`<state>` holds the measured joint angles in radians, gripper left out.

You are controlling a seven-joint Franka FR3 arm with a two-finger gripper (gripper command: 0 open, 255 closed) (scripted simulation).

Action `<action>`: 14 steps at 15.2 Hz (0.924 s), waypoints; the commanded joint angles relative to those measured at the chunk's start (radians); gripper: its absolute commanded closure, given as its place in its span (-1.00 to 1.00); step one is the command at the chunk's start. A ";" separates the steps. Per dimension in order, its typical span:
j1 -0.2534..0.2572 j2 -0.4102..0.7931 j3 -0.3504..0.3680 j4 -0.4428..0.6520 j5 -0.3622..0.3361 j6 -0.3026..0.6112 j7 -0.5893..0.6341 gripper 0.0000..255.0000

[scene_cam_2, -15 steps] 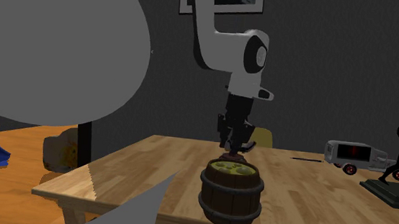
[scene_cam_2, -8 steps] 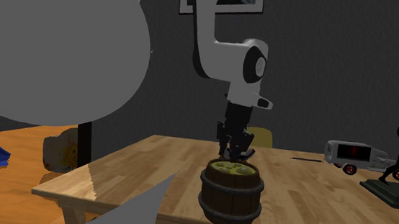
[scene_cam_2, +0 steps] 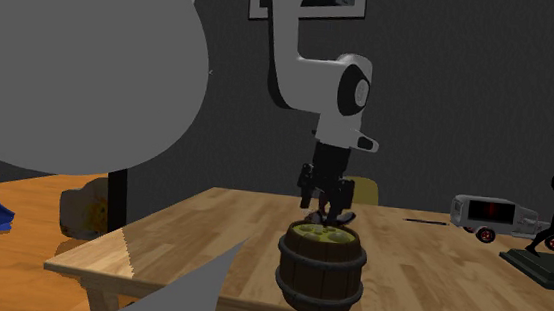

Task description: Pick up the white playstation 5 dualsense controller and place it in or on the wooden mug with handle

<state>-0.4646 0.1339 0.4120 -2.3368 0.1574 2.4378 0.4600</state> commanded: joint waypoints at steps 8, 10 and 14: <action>-0.017 -0.096 -0.003 0.037 0.032 -0.131 -0.025 -1.00; -0.017 -0.096 -0.003 0.037 0.032 -0.131 -0.025 -1.00; -0.017 -0.096 -0.003 0.037 0.032 -0.131 -0.025 -1.00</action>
